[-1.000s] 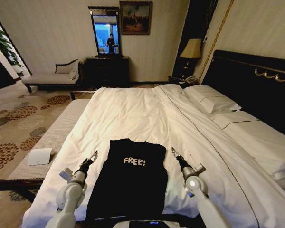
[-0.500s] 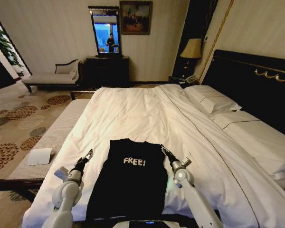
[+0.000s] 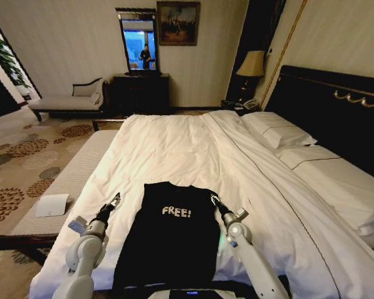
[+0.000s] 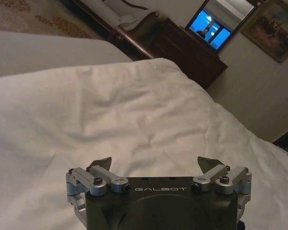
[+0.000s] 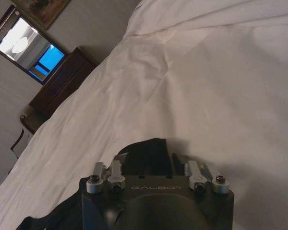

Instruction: Fold the clothes on the bed.

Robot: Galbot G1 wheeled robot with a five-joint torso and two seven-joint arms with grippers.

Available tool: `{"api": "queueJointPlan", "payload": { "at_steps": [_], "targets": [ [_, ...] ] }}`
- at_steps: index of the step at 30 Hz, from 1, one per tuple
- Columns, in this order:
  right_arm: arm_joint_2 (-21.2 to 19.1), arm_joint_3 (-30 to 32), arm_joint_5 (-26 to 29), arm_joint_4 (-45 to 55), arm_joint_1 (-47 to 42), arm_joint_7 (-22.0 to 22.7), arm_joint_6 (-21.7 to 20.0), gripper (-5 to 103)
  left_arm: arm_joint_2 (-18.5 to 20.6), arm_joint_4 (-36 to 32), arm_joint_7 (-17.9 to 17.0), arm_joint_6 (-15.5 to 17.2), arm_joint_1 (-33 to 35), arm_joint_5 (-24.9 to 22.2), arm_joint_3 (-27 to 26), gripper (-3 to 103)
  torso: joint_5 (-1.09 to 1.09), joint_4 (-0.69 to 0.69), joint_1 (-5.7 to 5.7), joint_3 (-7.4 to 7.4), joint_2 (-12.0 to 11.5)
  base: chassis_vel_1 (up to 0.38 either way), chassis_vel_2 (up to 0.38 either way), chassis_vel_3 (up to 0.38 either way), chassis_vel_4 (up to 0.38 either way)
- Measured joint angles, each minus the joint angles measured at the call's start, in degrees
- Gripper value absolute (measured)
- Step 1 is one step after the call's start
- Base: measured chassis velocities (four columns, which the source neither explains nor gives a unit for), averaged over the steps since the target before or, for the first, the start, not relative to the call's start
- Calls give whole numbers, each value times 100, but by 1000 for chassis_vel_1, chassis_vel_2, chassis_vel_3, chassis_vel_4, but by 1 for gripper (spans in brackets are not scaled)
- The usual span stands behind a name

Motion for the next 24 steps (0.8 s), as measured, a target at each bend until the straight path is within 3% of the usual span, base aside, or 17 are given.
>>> {"api": "queueJointPlan", "payload": {
  "at_steps": [1, 3, 6, 7, 13, 24],
  "targets": [
    [0, 14, -1, -20, 18, 0, 2, 47, -19, 29, 0, -3, -13, 3, 18, 100, 0, 0, 0, 0, 0, 0, 0, 0, 0],
    [2, 26, -1, -36, 34, 1, 5, 47, -35, 55, 0, -6, -28, 6, 37, 100, 0, 0, 0, 0, 0, 0, 0, 0, 0],
    [34, 66, 10, -61, 79, 11, 10, 31, -68, 146, 2, -14, -83, 25, 102, 100, 0, 0, 0, 0, 0, 0, 0, 0, 0],
    [34, 66, 10, -61, 79, 11, 10, 31, -68, 146, 2, -14, -83, 25, 102, 100, 0, 0, 0, 0, 0, 0, 0, 0, 0],
    [112, 85, 0, -85, 100, 17, 18, 4, -87, 332, 16, -36, -189, 42, 168, 100, 0, 0, 0, 0, 0, 0, 0, 0, 0],
    [111, 177, -26, 19, 166, 13, 266, 0, 91, 994, 56, -47, -857, 79, 519, 100, 0, 1, 0, 0, 0, 0, 0, 0, 0]
  ]
}}
